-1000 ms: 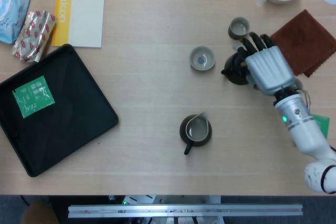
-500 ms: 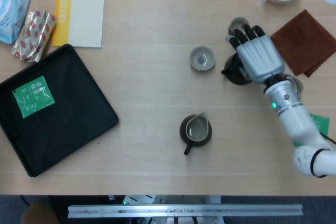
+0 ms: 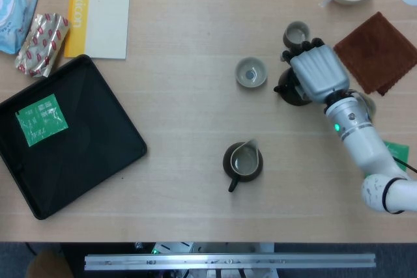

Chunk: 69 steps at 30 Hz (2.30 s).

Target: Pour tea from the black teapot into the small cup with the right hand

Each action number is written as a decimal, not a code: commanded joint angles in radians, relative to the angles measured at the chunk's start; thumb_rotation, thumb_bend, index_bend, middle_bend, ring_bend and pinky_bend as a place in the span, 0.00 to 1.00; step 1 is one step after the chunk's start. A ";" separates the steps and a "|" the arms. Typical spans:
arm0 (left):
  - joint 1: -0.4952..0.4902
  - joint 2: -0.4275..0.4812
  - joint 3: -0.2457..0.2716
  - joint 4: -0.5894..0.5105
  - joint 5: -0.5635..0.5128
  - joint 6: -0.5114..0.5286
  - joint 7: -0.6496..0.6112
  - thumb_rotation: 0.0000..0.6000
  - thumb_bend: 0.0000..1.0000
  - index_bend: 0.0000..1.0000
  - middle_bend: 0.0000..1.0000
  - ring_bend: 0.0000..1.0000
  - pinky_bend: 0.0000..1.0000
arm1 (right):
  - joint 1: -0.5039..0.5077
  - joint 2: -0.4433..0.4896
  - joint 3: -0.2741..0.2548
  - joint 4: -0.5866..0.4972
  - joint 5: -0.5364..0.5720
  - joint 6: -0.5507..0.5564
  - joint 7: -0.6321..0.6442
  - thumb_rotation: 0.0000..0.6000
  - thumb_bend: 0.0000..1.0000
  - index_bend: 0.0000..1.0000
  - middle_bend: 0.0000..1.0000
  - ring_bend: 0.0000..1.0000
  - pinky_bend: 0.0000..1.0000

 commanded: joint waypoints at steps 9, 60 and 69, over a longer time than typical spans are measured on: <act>0.003 0.000 0.000 0.001 -0.006 -0.003 0.001 1.00 0.39 0.15 0.20 0.14 0.14 | 0.040 0.003 0.000 0.016 0.050 -0.002 0.005 1.00 0.32 0.59 0.53 0.45 0.28; 0.018 0.018 -0.003 -0.011 -0.011 0.008 0.002 1.00 0.39 0.15 0.19 0.14 0.14 | 0.216 0.119 -0.054 -0.019 0.355 -0.142 0.108 1.00 0.37 0.79 0.71 0.64 0.28; 0.021 0.019 -0.003 -0.010 -0.011 0.009 -0.003 1.00 0.39 0.15 0.19 0.14 0.14 | 0.236 0.136 -0.073 -0.023 0.373 -0.151 0.133 1.00 0.37 0.82 0.76 0.69 0.28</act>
